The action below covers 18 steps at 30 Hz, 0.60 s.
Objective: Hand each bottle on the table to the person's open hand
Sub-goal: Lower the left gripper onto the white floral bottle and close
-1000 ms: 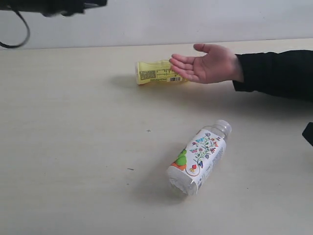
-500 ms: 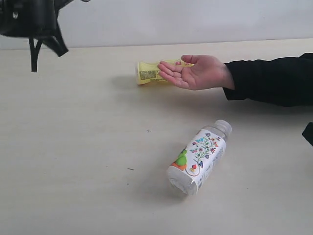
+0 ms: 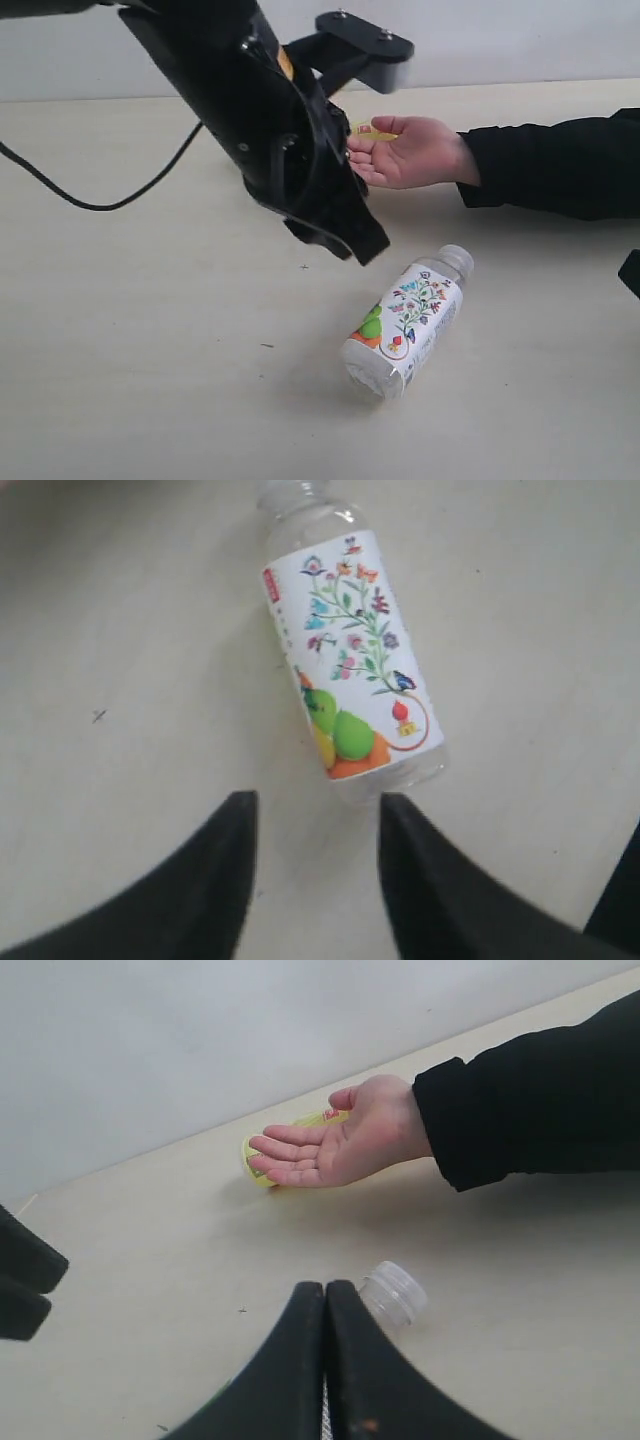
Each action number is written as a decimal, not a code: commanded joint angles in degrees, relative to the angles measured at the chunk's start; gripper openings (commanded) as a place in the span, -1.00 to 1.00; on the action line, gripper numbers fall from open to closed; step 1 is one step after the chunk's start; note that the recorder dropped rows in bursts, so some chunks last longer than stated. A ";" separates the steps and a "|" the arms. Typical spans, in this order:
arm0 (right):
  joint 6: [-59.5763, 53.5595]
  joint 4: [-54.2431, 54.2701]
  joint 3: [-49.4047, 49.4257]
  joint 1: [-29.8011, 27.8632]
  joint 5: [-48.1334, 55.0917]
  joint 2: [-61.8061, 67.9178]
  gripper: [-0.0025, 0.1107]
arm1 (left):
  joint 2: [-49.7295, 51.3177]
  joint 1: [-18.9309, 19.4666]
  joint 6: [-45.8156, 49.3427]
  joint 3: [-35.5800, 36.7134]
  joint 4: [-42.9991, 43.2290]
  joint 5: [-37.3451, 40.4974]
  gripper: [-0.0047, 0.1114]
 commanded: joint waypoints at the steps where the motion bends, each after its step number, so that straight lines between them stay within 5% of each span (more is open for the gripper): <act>1: -0.17 -0.11 0.15 -0.19 -0.29 -0.35 -0.96 | 3.88 -2.54 -2.54 -1.66 0.13 -3.36 0.41; 18: -0.29 -0.11 0.15 -0.19 -0.29 -0.35 -0.96 | 16.96 -5.32 -9.55 -9.15 0.76 -6.19 0.42</act>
